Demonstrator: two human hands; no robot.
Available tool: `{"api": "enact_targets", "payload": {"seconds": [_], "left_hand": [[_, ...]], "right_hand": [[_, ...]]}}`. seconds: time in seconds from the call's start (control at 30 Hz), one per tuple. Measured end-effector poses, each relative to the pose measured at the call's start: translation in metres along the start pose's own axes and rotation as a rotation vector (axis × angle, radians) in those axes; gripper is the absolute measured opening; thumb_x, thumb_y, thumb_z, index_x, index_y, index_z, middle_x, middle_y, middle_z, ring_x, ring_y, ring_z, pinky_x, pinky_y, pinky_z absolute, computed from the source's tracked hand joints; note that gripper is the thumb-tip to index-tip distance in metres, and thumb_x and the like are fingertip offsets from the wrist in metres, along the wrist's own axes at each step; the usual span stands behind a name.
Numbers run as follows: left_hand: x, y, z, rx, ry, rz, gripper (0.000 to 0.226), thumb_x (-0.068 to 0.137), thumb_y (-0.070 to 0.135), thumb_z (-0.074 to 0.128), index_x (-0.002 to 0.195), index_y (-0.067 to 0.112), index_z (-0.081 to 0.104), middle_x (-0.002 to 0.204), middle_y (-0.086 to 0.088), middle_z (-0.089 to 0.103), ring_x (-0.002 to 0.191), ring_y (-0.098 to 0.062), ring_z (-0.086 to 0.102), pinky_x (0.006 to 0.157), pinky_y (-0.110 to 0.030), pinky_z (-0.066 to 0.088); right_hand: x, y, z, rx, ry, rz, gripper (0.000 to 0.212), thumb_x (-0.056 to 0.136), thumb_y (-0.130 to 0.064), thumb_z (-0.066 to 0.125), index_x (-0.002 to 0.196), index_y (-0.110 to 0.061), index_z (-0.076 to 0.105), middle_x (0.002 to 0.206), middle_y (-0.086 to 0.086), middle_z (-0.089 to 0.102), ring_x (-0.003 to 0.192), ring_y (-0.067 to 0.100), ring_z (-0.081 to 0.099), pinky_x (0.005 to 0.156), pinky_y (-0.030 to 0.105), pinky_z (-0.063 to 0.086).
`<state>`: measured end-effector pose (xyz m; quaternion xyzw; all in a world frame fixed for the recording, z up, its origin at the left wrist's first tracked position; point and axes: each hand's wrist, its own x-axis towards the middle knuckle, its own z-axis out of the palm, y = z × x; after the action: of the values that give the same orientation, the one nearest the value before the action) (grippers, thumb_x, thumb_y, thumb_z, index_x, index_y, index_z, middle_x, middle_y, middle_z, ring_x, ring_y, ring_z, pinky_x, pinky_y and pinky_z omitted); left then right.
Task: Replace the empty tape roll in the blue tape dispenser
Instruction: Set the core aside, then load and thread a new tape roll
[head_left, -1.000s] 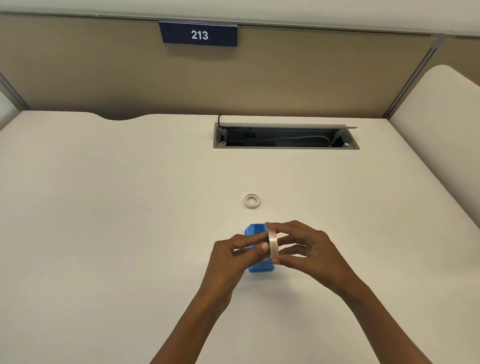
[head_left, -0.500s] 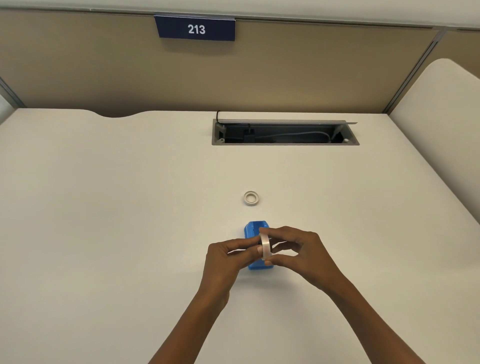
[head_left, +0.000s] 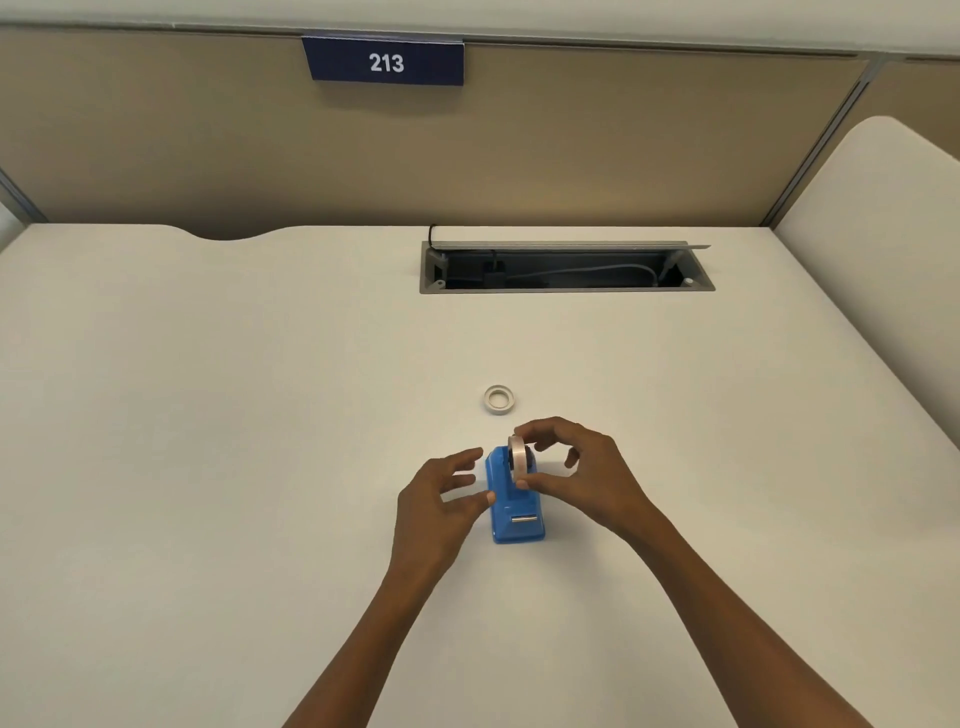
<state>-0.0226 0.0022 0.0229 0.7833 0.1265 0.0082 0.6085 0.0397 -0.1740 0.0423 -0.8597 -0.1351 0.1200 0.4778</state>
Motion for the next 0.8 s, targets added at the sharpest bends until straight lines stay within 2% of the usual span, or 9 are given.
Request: {"api": "enact_targets", "payload": {"seconds": [0.17, 0.3, 0.53, 0.63, 0.73, 0.8], "left_hand": [[0.005, -0.006, 0.002, 0.052, -0.053, 0.076, 0.056, 0.074, 0.013, 0.075, 0.104, 0.052, 0.047, 0.113, 0.015, 0.05, 0.091, 0.011, 0.053, 0.064, 0.002, 0.042], [0.011, -0.009, 0.003, 0.084, -0.078, 0.088, 0.058, 0.075, 0.015, 0.075, 0.106, 0.053, 0.044, 0.117, 0.012, 0.048, 0.091, 0.009, 0.052, 0.064, 0.002, 0.042], [0.018, -0.012, 0.006, 0.117, -0.133, 0.11, 0.058, 0.076, 0.015, 0.073, 0.111, 0.052, 0.046, 0.115, 0.012, 0.047, 0.095, 0.003, 0.053, 0.068, 0.0, 0.044], [0.022, -0.014, 0.009, 0.177, -0.154, 0.125, 0.057, 0.075, 0.017, 0.075, 0.113, 0.048, 0.046, 0.118, 0.01, 0.043, 0.1, -0.005, 0.05, 0.068, -0.002, 0.042], [0.026, -0.015, 0.012, 0.21, -0.156, 0.132, 0.061, 0.073, 0.018, 0.076, 0.104, 0.055, 0.04, 0.119, 0.01, 0.041, 0.103, -0.007, 0.046, 0.074, -0.006, 0.038], [0.028, -0.015, 0.012, 0.214, -0.151, 0.134, 0.059, 0.073, 0.02, 0.076, 0.102, 0.056, 0.041, 0.122, 0.006, 0.043, 0.105, -0.008, 0.046, 0.078, -0.012, 0.04]], "right_hand": [[0.004, 0.009, 0.008, -0.047, 0.011, 0.022, 0.045, 0.066, -0.026, 0.082, 0.104, -0.038, 0.062, 0.103, -0.027, 0.062, 0.096, 0.002, 0.054, 0.071, 0.008, 0.034], [0.008, 0.014, 0.01, -0.05, 0.017, 0.022, 0.046, 0.065, -0.027, 0.084, 0.107, -0.033, 0.064, 0.113, -0.013, 0.061, 0.094, 0.008, 0.057, 0.07, 0.008, 0.038], [0.012, 0.018, 0.011, -0.036, -0.001, 0.017, 0.045, 0.067, -0.023, 0.083, 0.109, -0.022, 0.068, 0.114, -0.005, 0.061, 0.096, 0.01, 0.057, 0.067, -0.002, 0.037], [0.014, 0.019, 0.011, -0.024, -0.022, 0.03, 0.044, 0.069, -0.024, 0.081, 0.111, -0.02, 0.068, 0.114, -0.003, 0.061, 0.098, 0.012, 0.058, 0.066, 0.001, 0.041], [0.015, 0.02, 0.012, -0.015, -0.039, 0.047, 0.043, 0.072, -0.028, 0.079, 0.113, -0.021, 0.067, 0.115, -0.005, 0.06, 0.101, 0.012, 0.058, 0.066, 0.008, 0.039], [0.013, 0.021, 0.013, -0.003, -0.025, 0.055, 0.045, 0.072, -0.029, 0.078, 0.115, -0.023, 0.066, 0.115, -0.005, 0.06, 0.1, 0.011, 0.058, 0.067, 0.01, 0.04]]}}
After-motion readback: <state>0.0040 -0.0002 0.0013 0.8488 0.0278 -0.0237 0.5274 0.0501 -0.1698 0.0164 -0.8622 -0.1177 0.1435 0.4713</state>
